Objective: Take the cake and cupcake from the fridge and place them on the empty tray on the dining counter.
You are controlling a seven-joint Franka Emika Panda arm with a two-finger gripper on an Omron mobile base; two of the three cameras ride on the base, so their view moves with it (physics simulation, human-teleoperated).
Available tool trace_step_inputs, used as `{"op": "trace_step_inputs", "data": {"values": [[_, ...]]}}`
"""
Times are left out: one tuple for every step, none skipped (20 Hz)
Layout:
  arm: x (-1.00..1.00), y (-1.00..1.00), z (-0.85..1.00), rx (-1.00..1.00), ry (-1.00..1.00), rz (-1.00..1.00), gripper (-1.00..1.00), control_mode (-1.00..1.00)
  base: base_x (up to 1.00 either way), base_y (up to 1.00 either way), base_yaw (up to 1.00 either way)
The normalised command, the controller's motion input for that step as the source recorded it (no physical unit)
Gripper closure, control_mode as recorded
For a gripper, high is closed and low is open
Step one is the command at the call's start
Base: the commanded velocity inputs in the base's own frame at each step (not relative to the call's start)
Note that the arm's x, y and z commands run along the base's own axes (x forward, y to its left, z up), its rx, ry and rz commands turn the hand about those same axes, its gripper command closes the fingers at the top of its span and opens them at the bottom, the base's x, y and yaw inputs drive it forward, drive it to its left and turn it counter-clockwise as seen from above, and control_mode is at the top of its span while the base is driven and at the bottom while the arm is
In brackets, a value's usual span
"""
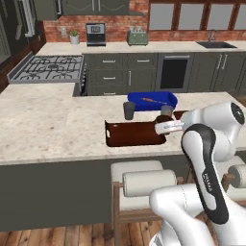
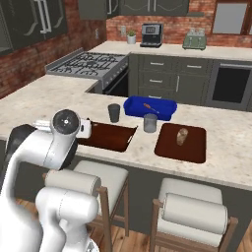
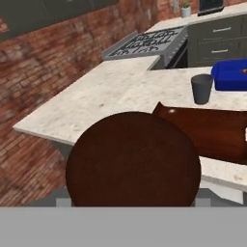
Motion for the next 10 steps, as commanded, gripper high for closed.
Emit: {"op": "trace_step_inputs", "data": {"values": [[1.0,0.0,-0.49,0.0,0.05,0.03,1.0,-1.0,0.0,0.0,0.0],[1.0,0.0,-0.49,0.0,0.08,0.0,1.0,-1.0,0.0,0.0,0.0],[1.0,0.0,-0.48,0.0,0.09,0.0,1.0,-1.0,0.0,0.0,0.0],[1.0,0.0,-0.47,0.0,0.14,0.0,1.0,-1.0,0.0,0.0,0.0],[1.0,0.04,-0.49,0.0,0.16,-0.03,1.0,-1.0,0.0,0.0,0.0],[1.0,0.05,-0.44,0.0,0.15,-0.03,1.0,-1.0,0.0,0.0,0.0],[1.0,0.04,-0.45,0.0,0.16,-0.04,1.0,-1.0,0.0,0.0,0.0],[0.92,0.01,-0.46,0.0,0.17,-0.04,1.0,-1.0,0.0,0.0,0.0],[0.86,0.19,-0.48,0.0,0.17,-0.05,1.0,-1.0,0.0,0.0,0.0],[0.89,0.09,-0.43,0.0,0.18,-0.04,1.0,-1.0,0.0,0.0,0.0]]}}
